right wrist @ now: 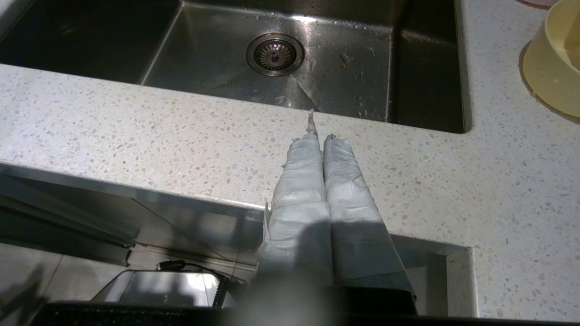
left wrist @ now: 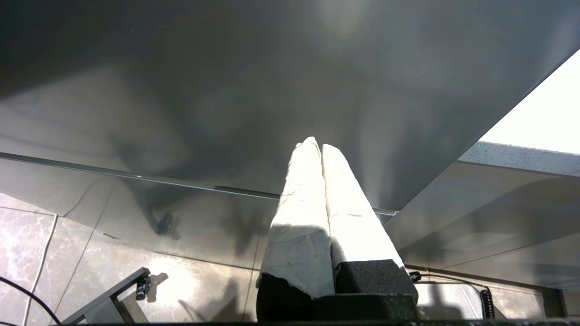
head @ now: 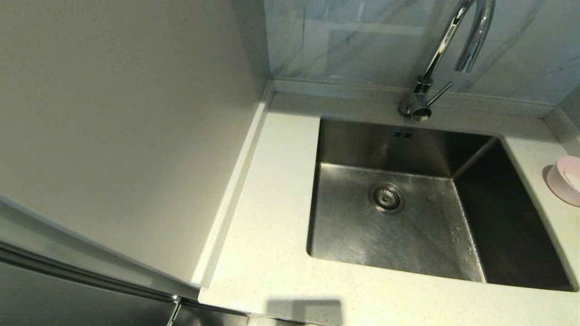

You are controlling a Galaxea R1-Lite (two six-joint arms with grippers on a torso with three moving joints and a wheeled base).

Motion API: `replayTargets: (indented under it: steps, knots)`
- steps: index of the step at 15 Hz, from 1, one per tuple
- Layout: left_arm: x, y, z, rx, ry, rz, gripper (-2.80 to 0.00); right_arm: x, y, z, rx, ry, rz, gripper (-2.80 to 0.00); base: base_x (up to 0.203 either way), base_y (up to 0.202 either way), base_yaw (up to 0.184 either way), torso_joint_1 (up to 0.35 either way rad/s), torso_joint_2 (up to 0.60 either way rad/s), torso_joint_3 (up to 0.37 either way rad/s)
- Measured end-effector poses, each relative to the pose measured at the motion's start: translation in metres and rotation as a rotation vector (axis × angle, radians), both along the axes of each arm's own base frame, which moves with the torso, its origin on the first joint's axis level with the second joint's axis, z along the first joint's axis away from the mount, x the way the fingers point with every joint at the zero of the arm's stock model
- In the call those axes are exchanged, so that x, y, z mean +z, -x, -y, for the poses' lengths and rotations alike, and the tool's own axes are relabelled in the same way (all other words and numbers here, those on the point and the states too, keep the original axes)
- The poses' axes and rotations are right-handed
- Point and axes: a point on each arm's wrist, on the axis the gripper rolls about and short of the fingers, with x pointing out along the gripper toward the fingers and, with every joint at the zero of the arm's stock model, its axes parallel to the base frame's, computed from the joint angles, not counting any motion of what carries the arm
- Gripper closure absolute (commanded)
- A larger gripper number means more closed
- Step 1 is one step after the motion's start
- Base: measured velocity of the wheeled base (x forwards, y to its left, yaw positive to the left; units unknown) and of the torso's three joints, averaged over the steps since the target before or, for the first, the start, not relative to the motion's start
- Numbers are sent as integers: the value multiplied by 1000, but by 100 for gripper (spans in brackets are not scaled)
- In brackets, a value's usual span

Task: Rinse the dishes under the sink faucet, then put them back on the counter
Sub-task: Put the chopsticks into the sink

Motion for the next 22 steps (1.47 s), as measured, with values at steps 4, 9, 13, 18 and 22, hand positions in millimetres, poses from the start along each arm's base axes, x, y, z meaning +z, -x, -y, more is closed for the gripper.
replayTargets:
  steps: [4, 9, 13, 18, 22]
  knots:
    - [0, 0, 0, 0, 0, 0, 0, 0, 0, 0, 0, 0, 0, 0, 0, 0, 0, 0, 0, 0]
    - [0, 0, 0, 0, 0, 0, 0, 0, 0, 0, 0, 0, 0, 0, 0, 0, 0, 0, 0, 0]
    - [0, 0, 0, 1, 0, 0, 0, 0, -2, 0, -1, 2, -25, 0, 0, 0, 0, 0, 0, 0]
    - [0, 0, 0, 0, 0, 0, 0, 20, -15, 0, 6, 60, -149, 0, 0, 0, 0, 0, 0, 0]
    - [0, 0, 0, 0, 0, 0, 0, 98, -30, 1, -34, 162, -159, 0, 0, 0, 0, 0, 0, 0]
